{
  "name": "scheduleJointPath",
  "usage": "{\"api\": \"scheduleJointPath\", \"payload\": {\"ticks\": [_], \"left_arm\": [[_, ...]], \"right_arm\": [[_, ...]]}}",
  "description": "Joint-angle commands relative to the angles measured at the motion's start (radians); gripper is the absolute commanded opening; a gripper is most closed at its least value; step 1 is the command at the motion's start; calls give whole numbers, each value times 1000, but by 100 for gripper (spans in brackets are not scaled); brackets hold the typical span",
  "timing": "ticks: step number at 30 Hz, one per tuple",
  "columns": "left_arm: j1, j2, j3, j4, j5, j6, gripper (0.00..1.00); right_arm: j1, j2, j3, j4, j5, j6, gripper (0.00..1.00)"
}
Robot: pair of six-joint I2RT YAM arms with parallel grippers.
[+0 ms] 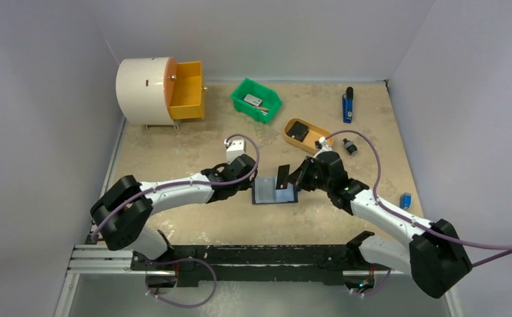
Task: Put the credit cards into the card holder
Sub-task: Adjust the card holder at the center of the board, then insert the credit card into the card holder.
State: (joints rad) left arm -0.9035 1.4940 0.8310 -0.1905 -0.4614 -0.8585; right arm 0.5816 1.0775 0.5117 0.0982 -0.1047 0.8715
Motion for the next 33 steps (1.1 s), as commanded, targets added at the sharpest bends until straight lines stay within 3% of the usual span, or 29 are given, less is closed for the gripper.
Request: {"api": "scheduleJointPath", "payload": {"ticks": [1,7,23,33], "left_arm": [[11,25,-33,10,-21,-46,0],[11,60,-51,41,3,-59,0],[13,122,-53,76,61,-73,0],[13,132,-57,94,85,-77,0]], "right_arm": [[-45,37,-21,102,-113,-18,0],[-52,79,-77,197,-154,-29,0],[-53,97,-92,154,-109,-42,0],[-54,165,-75,200,-162,-73,0]]}}
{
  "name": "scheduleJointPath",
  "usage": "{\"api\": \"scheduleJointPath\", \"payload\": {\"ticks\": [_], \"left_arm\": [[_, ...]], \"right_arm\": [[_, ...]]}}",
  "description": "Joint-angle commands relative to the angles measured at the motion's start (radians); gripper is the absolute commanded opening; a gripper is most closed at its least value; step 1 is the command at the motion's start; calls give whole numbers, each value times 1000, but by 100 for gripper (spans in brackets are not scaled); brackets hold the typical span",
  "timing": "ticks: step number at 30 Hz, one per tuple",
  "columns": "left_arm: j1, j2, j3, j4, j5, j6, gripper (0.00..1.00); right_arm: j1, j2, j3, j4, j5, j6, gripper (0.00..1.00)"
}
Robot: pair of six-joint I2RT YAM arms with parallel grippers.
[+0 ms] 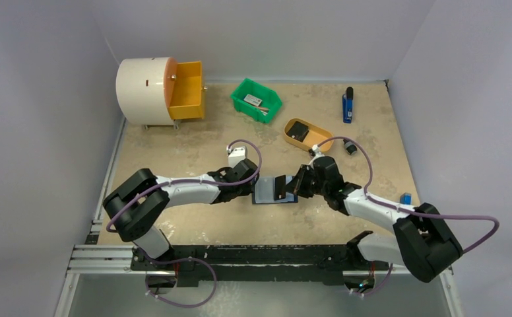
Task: Put the credit cards into the card holder
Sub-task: Insert the credit card into the card holder.
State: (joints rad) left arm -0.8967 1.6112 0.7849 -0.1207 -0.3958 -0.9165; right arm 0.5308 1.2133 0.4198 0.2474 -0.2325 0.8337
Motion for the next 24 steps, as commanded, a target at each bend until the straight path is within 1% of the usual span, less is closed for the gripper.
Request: {"api": "scheduleJointPath", "payload": {"ticks": [1,14,24], "left_arm": [[6,15,-11,25,20,-18,0],[6,22,-10,29,29,-15,0],[6,26,-7,26,30,-12,0]], "right_arm": [[-3,39,21,55,-38,-36,0],[-3,75,15,127,-93,-16,0],[-3,125,23,111,-113,5,0]]}}
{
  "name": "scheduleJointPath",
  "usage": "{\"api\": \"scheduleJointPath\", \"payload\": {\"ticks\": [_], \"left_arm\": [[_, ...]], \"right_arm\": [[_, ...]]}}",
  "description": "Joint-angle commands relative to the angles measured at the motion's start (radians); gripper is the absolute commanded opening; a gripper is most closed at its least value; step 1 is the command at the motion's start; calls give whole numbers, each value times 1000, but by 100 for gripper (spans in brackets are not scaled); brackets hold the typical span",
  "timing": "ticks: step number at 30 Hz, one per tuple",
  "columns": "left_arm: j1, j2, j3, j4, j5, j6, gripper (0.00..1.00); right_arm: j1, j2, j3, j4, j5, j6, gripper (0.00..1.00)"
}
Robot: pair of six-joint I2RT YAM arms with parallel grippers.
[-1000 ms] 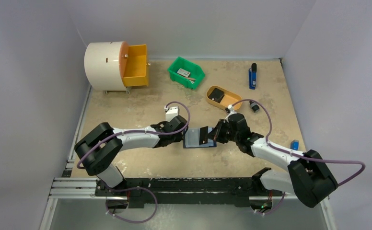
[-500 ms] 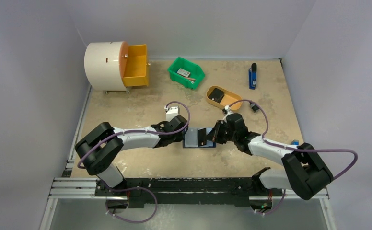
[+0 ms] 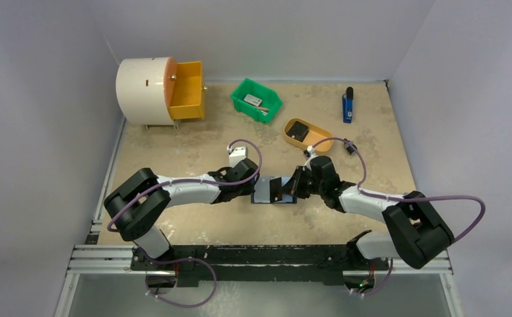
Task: Put the credit cards into the card holder
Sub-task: Insert the credit card into the card holder.
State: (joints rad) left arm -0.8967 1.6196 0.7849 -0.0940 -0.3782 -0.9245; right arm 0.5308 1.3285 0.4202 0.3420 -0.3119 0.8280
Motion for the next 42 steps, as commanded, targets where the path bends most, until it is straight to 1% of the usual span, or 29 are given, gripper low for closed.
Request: {"api": "scheduleJointPath", "payload": {"ticks": [1,4,9,12,24,32,42], "left_arm": [[5,19,-7,-2,12,-5,0],[6,18,-9,-4,9,-7,0],[6,18,-10,-6,6,-9,0],[6,19,-10,-5,4,-9,0],[6,14,-13,-7,2,-11,0],[6,15,-13,-4,4,-12,0],[6,12,-19,-3,5,-13,0]], "right_arm": [[-3,7,16,19,-38,21,0],[-4,-21,-1,18,-19,35,0],[-3,-114,-18,-1,9,34,0],[-3,-129,-9,-26,14,31,0],[-2,-71,-5,-59,18,46,0],[-4,-23,12,-23,-30,31,0],[-2,20,34,12,-39,18,0]]}}
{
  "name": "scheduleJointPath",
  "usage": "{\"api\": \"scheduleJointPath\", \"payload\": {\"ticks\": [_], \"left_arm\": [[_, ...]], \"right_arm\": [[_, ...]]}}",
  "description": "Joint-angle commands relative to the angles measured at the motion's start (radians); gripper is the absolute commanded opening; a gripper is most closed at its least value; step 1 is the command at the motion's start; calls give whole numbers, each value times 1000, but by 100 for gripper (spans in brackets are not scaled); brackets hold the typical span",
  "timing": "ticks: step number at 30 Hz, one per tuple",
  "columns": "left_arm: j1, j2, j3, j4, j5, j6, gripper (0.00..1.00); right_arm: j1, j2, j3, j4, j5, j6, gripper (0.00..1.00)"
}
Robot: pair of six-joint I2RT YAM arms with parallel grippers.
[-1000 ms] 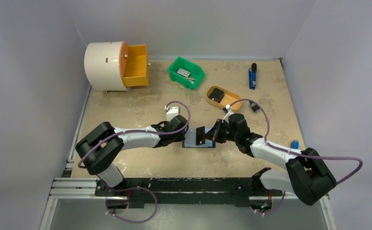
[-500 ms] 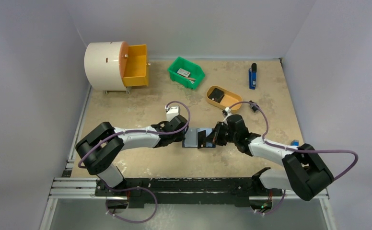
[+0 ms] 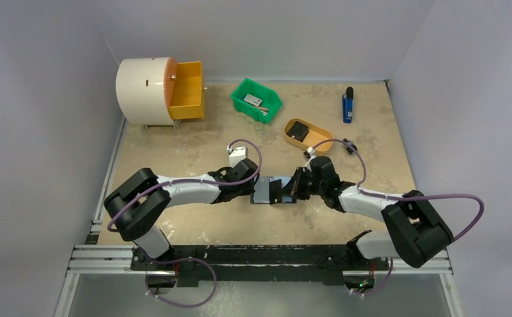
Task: Put the credit cards into the card holder
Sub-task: Insert the credit card into the card holder.
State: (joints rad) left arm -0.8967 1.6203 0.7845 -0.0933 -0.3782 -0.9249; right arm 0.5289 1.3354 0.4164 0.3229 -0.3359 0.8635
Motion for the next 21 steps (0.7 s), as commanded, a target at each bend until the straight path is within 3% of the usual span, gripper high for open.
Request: {"api": "scheduleJointPath", "payload": {"ticks": [1,21], "left_arm": [[6,12,-18,-3,5,-14,0],[5,18,-21,4,13,-11,0]], "right_arm": [[-1,18,40,31,-16,-18,0],[0,77,27,93,47,37,0]]}}
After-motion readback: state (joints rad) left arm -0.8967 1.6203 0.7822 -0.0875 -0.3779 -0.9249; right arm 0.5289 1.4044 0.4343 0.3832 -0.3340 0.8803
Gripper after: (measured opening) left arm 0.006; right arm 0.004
